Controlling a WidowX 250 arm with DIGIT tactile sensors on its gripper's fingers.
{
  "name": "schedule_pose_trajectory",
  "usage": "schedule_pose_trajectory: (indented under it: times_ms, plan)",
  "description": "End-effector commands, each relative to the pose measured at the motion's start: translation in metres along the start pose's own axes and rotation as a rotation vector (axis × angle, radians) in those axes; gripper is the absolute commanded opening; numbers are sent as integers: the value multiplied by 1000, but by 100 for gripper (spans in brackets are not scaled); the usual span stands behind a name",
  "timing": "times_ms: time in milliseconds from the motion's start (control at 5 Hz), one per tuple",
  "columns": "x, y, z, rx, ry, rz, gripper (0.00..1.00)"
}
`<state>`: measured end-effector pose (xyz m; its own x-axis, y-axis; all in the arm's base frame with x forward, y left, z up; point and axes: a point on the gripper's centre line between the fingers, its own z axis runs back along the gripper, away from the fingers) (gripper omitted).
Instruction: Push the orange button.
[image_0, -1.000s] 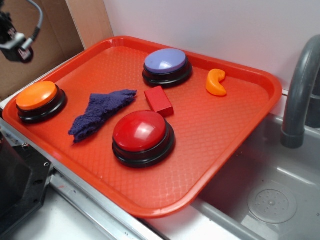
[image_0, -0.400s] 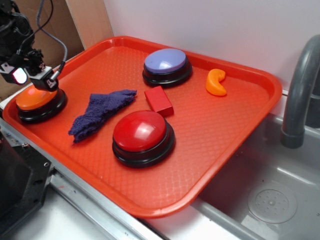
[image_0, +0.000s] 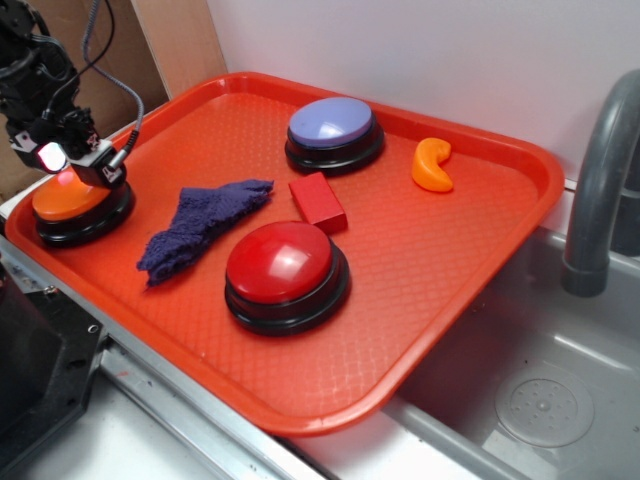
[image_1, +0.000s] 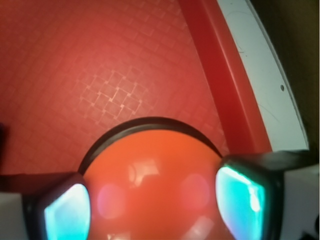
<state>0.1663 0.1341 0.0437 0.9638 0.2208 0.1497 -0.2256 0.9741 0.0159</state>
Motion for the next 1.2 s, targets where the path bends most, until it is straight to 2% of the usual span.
schedule_pose_trajectory:
  times_ms: [0, 400, 1000]
  plan:
    - [2, 4, 8, 0, 59, 33, 100]
    - [14, 4, 34, 28, 2, 36, 100]
    - [24, 1, 49, 39, -26, 19, 100]
